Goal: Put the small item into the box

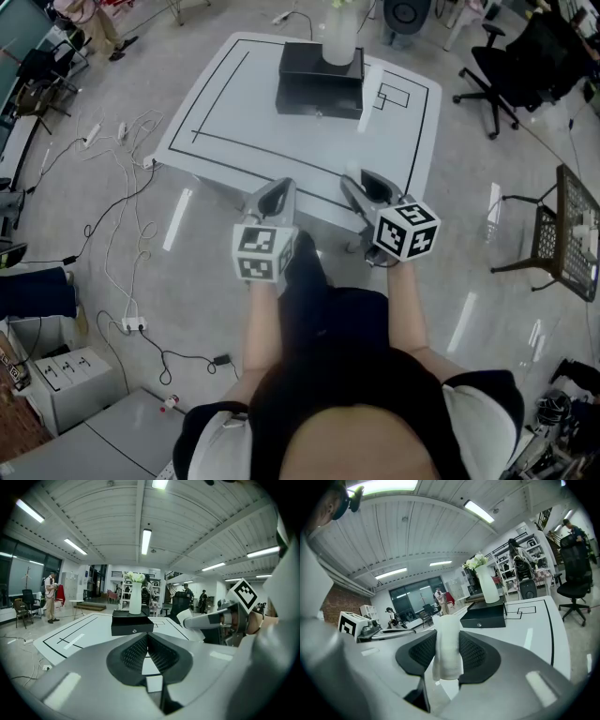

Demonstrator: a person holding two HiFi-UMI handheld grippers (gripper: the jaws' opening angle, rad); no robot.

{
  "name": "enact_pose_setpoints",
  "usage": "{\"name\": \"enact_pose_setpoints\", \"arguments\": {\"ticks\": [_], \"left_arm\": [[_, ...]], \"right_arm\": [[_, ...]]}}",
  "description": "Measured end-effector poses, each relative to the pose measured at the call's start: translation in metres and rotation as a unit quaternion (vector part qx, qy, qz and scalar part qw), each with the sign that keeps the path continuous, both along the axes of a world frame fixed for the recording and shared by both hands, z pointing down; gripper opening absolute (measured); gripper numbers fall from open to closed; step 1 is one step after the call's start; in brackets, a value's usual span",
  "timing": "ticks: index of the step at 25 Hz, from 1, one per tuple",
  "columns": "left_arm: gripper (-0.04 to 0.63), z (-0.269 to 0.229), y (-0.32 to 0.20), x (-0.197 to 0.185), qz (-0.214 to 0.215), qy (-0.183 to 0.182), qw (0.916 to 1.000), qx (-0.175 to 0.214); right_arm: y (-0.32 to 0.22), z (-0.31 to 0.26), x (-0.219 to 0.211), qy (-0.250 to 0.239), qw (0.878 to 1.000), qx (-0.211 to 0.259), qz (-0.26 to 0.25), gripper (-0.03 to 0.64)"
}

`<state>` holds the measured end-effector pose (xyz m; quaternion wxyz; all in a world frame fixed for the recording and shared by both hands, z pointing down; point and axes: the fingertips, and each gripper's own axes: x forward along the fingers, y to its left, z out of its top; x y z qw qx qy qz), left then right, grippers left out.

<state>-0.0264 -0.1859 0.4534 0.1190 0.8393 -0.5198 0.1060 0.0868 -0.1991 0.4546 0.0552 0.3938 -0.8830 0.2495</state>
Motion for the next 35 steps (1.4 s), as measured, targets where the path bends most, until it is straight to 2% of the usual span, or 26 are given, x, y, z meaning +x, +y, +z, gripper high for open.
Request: {"name": "enact_pose_setpoints", "arguments": {"ticks": [7, 20, 35], "left_arm": [[0.008, -0.005, -0.008, -0.012, -0.006, -0.007, 1.0, 0.001], [0.008, -0.009, -0.053, -0.022, -0.006, -0.006, 1.0, -0.001], [0.008, -0.008, -0.103, -0.015, 0.021, -0.003, 0.9998, -0.004]], "right_arm": [[-0.006, -0.002, -0.011, -0.006, 1.0, -0.003, -0.004, 0.142], [-0.049, -0.006, -0.016, -0.004, 1.0, -0.005, 0.009, 0.141], [-0.092, -0.002, -0.009, 0.003, 0.999, -0.013, 0.031, 0.141]]}}
